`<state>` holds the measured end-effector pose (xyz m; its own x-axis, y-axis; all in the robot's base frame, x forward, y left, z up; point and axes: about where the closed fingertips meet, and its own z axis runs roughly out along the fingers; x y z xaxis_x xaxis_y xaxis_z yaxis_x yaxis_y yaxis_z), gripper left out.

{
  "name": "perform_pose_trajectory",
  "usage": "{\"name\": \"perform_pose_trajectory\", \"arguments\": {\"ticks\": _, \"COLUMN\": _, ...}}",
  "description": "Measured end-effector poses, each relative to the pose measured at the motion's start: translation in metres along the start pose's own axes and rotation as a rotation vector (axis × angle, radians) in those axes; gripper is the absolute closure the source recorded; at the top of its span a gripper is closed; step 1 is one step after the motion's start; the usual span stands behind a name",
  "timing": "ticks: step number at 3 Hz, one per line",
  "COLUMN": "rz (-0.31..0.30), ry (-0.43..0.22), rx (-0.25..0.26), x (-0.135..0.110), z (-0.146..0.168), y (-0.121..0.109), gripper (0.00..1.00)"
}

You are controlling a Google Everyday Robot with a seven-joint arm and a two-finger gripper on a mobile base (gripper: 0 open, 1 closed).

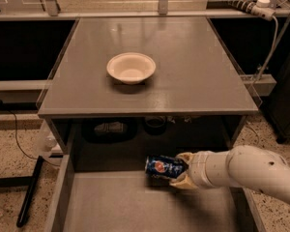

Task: Place pepsi can into top drawer

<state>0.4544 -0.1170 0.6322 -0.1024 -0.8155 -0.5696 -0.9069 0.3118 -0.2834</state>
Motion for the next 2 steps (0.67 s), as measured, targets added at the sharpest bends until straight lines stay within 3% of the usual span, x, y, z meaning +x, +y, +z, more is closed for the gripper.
{"name": "perform_pose_trajectory", "arguments": {"ticks": 2, "rz": 0.0, "ry": 0.0, "rx": 0.0, "x": 0.0, "z": 0.0, "y": 0.0, "gripper": 0.12}}
